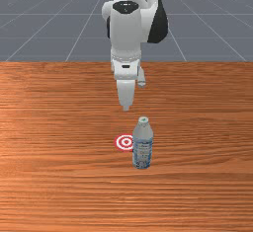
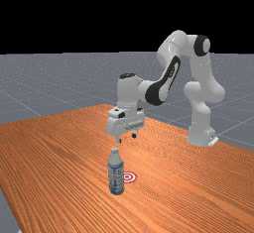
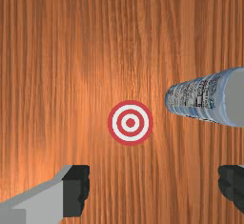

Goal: Pick up the bottle and put it on the marker

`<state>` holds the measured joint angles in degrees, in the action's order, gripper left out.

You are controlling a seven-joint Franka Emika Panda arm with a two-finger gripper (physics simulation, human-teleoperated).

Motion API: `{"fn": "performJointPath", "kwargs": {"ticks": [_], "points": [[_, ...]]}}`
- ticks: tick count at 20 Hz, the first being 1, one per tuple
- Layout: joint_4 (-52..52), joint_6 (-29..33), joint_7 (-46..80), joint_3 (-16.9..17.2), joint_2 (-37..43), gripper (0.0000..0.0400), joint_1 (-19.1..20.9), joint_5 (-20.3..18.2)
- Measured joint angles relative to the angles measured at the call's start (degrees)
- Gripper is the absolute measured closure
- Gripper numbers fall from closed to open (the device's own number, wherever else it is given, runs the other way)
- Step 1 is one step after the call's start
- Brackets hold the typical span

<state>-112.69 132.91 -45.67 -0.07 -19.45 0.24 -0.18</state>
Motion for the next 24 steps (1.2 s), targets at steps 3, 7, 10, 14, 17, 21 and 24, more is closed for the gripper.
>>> {"fn": "performJointPath", "kwargs": {"ticks": [3,7,10,14,17,21,24], "points": [[-0.16,0.24,0.28,0.04,0.03,0.0,-0.04,-0.01],[-0.28,0.38,0.27,0.04,0.12,0.0,-0.03,-0.02],[-0.09,0.06,0.51,0.15,0.06,0.0,-0.13,0.3],[-0.07,-0.04,0.73,0.14,0.13,0.0,-0.1,0.02],[0.08,-0.25,0.38,0.08,0.08,0.0,-0.05,0.03],[-0.04,-0.08,-0.02,0.03,0.11,0.0,0.01,0.05],[-0.11,-0.05,-0.01,0.02,0.15,0.0,0.0,0.05]]}}
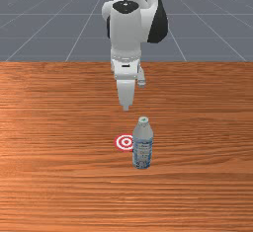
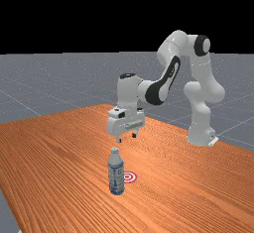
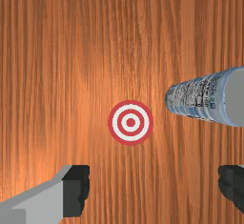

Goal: Pick up the bottle and put it on the marker

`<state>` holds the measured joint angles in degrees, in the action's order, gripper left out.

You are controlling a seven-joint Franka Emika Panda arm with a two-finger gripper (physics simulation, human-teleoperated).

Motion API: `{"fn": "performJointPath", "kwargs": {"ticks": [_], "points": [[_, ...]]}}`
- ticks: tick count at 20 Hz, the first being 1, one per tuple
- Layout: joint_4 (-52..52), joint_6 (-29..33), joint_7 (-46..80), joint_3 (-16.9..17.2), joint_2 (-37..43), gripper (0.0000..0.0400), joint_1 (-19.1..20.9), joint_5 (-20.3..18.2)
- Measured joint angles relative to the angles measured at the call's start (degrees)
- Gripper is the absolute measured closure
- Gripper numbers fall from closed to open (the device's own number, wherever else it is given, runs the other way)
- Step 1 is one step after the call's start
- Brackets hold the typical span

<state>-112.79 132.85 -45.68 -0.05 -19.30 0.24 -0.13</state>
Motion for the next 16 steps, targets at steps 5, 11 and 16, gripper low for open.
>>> {"fn": "performJointPath", "kwargs": {"ticks": [5,11,16], "points": [[0.02,-0.1,0.57,0.1,0.08,0.0,-0.05,-0.03],[-0.05,-0.07,0.16,0.03,0.14,0.0,0.0,-0.04],[-0.05,-0.11,0.0,0.01,0.16,0.0,0.01,-0.02]]}}
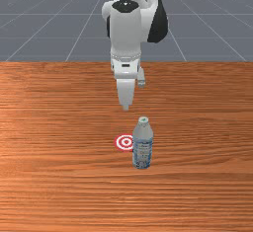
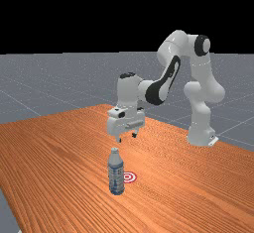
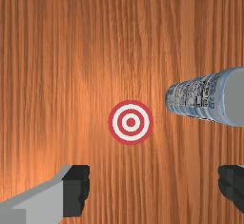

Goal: Pick up the bottle and put it on the marker

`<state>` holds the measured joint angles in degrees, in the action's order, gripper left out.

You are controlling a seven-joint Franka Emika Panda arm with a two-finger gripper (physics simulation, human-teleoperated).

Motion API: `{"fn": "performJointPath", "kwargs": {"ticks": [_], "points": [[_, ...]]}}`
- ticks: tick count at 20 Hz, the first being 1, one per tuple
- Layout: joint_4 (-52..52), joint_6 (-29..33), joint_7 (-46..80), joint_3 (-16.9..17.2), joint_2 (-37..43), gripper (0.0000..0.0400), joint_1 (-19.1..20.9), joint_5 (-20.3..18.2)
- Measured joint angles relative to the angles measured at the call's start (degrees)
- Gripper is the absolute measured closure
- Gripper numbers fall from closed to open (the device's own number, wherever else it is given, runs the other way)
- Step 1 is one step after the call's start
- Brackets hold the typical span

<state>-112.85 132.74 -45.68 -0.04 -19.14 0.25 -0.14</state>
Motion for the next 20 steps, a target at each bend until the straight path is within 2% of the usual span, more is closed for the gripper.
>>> {"fn": "performJointPath", "kwargs": {"ticks": [20], "points": [[0.18,-0.35,0.17,0.07,-0.07,0.0,0.0,0.03]]}}
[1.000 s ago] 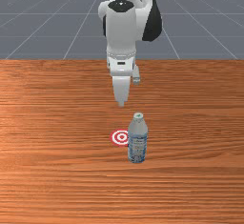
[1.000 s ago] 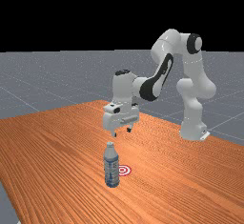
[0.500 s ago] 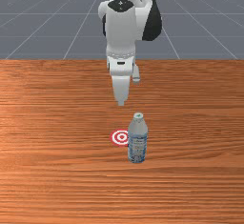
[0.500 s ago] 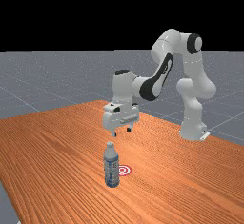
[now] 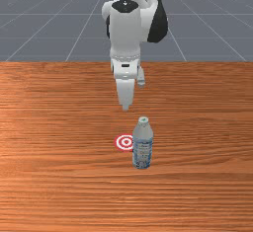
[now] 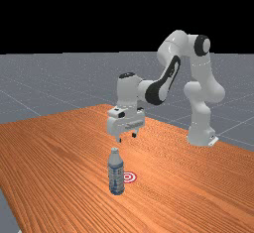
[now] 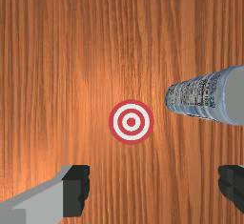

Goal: Pick up the bottle and put it on the marker

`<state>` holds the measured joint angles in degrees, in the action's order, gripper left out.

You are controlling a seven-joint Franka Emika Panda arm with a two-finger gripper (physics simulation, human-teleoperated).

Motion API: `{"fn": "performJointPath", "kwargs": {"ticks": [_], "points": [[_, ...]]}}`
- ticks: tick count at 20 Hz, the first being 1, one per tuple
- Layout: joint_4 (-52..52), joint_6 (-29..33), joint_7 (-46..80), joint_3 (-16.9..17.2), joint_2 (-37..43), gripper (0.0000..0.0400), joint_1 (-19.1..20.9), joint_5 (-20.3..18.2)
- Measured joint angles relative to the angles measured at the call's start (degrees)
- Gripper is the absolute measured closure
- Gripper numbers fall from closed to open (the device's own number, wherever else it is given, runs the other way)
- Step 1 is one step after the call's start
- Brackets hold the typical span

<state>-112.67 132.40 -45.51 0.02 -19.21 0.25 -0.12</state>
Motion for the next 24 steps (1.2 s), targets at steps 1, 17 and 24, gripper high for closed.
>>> {"fn": "performJointPath", "kwargs": {"ticks": [1,17,24], "points": [[0.12,-0.21,-0.05,0.01,-0.06,0.0,0.01,0.0],[4.87,-1.27,1.43,0.23,-3.83,0.0,-0.17,-0.13],[4.57,-0.58,2.17,0.33,-3.84,0.0,-0.3,-0.18]]}}
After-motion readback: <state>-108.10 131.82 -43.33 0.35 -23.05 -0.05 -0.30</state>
